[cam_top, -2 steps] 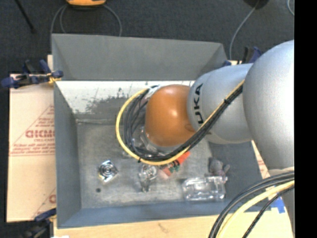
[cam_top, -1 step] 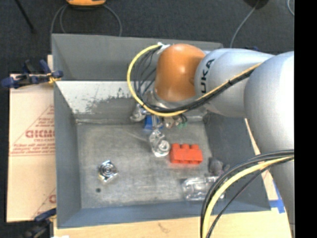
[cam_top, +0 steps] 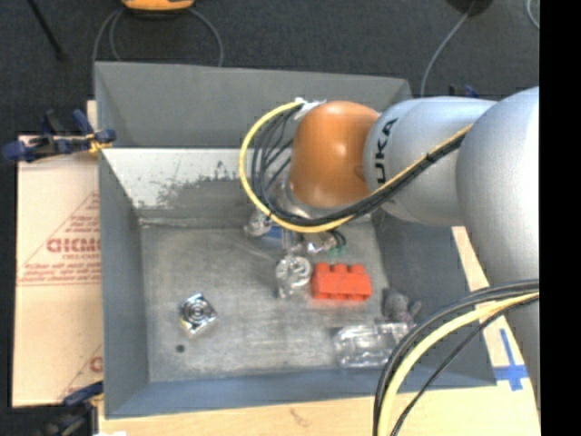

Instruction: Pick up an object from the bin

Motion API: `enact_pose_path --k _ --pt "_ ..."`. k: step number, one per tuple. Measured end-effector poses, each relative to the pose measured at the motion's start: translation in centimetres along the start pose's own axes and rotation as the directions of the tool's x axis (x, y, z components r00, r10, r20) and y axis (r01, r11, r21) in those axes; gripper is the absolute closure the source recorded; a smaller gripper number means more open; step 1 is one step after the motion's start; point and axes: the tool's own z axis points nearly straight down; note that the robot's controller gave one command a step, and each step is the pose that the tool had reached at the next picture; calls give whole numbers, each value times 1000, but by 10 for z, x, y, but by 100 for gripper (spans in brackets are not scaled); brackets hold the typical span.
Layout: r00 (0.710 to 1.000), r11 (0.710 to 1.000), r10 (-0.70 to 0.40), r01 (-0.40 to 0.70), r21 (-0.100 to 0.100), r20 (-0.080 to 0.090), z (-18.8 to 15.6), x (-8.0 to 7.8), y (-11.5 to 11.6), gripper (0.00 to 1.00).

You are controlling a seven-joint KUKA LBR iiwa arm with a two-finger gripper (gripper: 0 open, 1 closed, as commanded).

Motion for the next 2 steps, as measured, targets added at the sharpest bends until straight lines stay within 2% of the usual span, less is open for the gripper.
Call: enact_pose_path --k 1,2 --pt "939 939 -345 345 -1 -13 -42 12 -67 0" --pt "938 939 -345 345 -9 -12 -40 12 -63 100"
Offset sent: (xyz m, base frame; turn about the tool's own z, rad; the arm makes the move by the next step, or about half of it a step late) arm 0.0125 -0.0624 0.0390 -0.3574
